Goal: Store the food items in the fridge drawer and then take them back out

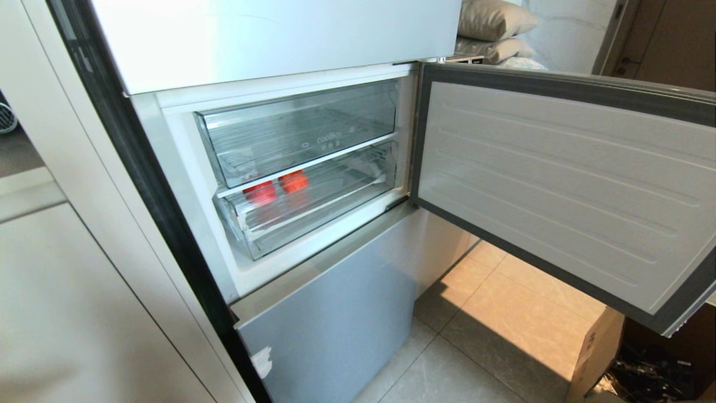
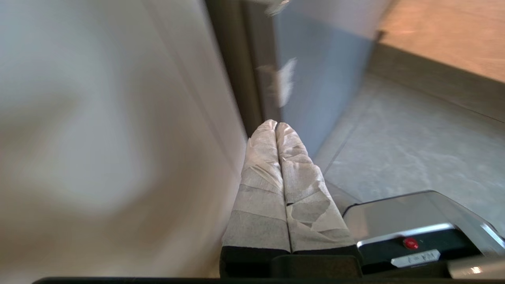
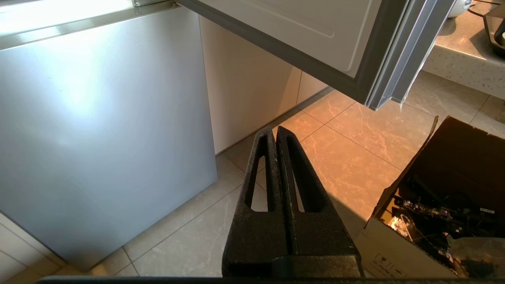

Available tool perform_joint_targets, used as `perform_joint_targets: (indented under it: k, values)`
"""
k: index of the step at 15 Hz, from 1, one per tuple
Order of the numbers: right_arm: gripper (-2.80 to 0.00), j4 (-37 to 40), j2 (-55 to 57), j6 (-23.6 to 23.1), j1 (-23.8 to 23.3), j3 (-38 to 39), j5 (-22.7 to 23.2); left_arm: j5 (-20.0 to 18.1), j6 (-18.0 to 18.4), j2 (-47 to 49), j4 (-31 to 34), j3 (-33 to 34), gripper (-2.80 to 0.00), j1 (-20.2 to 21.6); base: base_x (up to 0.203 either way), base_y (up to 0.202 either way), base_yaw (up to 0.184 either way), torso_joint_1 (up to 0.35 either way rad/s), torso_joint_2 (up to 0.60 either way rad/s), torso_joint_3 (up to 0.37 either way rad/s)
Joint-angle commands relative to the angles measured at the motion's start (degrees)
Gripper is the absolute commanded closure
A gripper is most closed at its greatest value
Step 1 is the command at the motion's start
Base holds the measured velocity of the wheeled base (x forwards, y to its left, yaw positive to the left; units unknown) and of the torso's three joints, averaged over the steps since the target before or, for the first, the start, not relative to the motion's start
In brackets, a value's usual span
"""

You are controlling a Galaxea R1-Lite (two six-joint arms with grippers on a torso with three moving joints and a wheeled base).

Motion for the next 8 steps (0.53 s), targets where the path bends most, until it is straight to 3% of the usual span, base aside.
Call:
perform_joint_targets:
  k: [1, 4, 6, 8]
  values:
    - [0.00, 0.01, 0.10, -0.04, 0.02, 0.00, 0.03, 0.01, 0.12, -2.94, 0.17, 0.11, 0.00, -3.49, 0.000, 0.000, 0.000, 0.000, 0.00, 0.000]
    - [0.00, 0.01, 0.02, -0.10, 0.02, 0.00, 0.02, 0.33, -0.27, -13.65, -0.14, 0.34, 0.00, -2.17, 0.000, 0.000, 0.000, 0.000, 0.00, 0.000]
    - [0.00, 0.01, 0.02, 0.05, 0.02, 0.00, -0.01, 1.62, -1.82, -15.64, -2.68, 1.42, 0.00, -1.74, 0.000, 0.000, 0.000, 0.000, 0.00, 0.000]
    - [0.00, 0.01, 0.02, 0.05, 0.02, 0.00, -0.01, 3.66, -9.45, -15.28, -3.41, 1.69, 0.00, -1.59, 0.000, 0.000, 0.000, 0.000, 0.00, 0.000]
